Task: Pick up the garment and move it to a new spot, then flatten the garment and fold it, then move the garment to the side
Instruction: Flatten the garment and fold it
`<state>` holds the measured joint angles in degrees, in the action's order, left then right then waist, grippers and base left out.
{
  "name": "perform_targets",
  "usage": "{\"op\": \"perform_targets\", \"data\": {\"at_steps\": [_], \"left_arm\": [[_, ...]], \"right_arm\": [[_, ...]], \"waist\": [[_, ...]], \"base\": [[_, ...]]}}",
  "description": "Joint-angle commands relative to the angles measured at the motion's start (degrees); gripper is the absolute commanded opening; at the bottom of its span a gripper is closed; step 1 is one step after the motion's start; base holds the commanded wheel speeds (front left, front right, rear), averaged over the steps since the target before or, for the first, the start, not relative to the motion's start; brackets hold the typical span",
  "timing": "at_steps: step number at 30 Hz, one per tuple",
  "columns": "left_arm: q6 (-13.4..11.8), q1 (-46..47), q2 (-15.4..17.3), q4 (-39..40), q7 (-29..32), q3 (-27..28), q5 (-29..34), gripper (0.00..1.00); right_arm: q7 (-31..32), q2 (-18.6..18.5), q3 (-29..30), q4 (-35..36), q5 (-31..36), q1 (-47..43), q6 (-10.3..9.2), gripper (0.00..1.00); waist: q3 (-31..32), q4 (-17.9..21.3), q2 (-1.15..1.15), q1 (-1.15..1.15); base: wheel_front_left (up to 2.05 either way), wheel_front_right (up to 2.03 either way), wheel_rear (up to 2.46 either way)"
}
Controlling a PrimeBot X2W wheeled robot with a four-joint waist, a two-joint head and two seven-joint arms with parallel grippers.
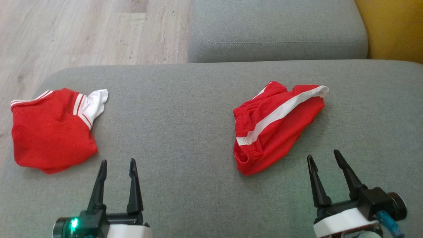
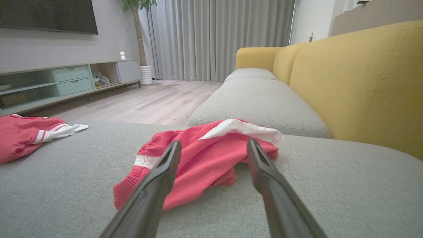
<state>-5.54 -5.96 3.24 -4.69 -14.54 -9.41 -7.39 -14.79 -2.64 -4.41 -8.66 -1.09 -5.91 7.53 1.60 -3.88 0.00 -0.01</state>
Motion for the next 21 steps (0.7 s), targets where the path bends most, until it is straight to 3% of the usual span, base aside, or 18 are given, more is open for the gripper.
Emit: {"op": "perform_targets", "data": {"at_steps": [1,21], "left_arm": [[0.0,2.1,-0.3,1.6,-0.5,2.0,0.5,1.0],[0.6,2.6,-0.4,-0.1,-0.5,1.3,1.0,1.0]], "right_arm": [[-0.2,-0.2,-1.4,1.6,-0.3,1.7,-0.04,1.0],[-0.2,-0.2,-1.4,1.4,-0.5,1.9,-0.04,1.0]], "waist": [[0.0,0.0,0.0,0.01],[0.1,-0.7,0.0,0.01]], "base": [[0.0,0.0,0.0],[0.0,0.0,0.0]]}}
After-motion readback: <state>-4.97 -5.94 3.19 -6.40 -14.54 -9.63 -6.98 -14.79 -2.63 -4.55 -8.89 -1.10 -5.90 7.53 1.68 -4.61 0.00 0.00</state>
